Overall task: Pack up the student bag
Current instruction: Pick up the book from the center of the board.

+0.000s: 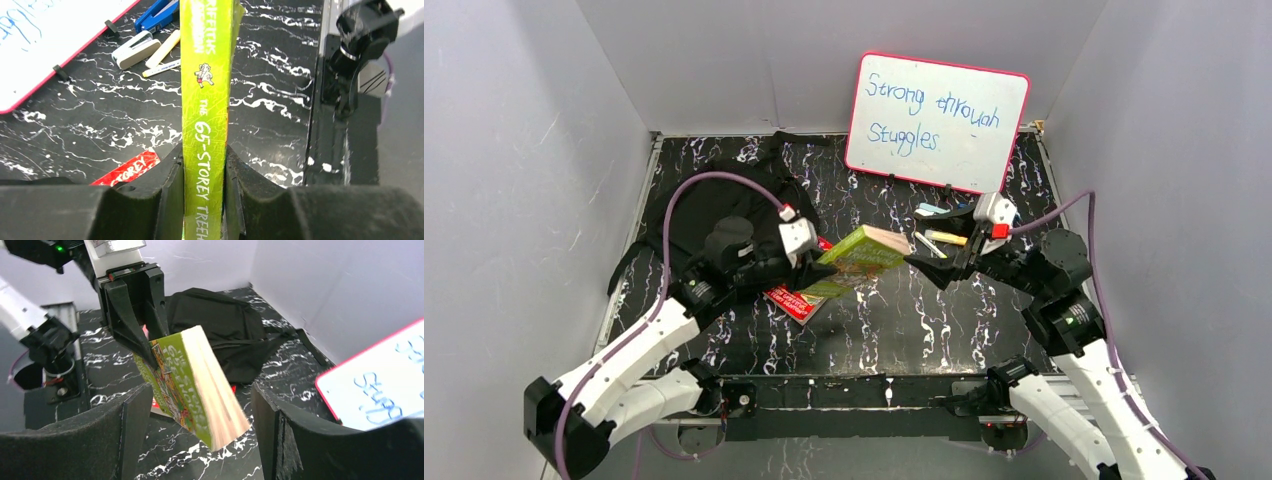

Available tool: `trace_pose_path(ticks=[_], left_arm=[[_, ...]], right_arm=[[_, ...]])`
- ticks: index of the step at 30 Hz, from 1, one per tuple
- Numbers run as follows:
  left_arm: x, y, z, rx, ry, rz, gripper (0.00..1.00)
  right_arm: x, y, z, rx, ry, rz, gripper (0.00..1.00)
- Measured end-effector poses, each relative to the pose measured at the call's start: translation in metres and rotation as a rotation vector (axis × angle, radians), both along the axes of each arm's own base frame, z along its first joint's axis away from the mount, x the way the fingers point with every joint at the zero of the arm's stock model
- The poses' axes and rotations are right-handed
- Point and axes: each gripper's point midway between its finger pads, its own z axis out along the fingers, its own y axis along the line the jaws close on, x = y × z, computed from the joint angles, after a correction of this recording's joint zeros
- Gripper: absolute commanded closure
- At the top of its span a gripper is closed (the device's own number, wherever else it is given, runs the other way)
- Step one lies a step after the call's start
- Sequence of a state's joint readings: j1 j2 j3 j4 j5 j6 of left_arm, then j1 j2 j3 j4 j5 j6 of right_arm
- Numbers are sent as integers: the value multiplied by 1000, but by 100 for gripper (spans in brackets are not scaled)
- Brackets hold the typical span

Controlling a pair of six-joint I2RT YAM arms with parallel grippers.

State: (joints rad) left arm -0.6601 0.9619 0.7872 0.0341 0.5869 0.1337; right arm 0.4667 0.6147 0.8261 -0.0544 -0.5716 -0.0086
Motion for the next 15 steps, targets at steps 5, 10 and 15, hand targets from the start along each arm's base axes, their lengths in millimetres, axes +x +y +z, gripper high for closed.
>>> trace_pose_path(ticks=[5,10,15], left_arm=[[-16,11,-4,32,-145,-76,100],[-21,11,-2,45,-222,-127,100],[-24,12,-8,69,-236,-159,100]], right_arm=[[-9,16,-2,-50,-86,151,22],[-8,32,-10,-105,-120,288,16],[-5,46,-19,-118,-89,402,12]])
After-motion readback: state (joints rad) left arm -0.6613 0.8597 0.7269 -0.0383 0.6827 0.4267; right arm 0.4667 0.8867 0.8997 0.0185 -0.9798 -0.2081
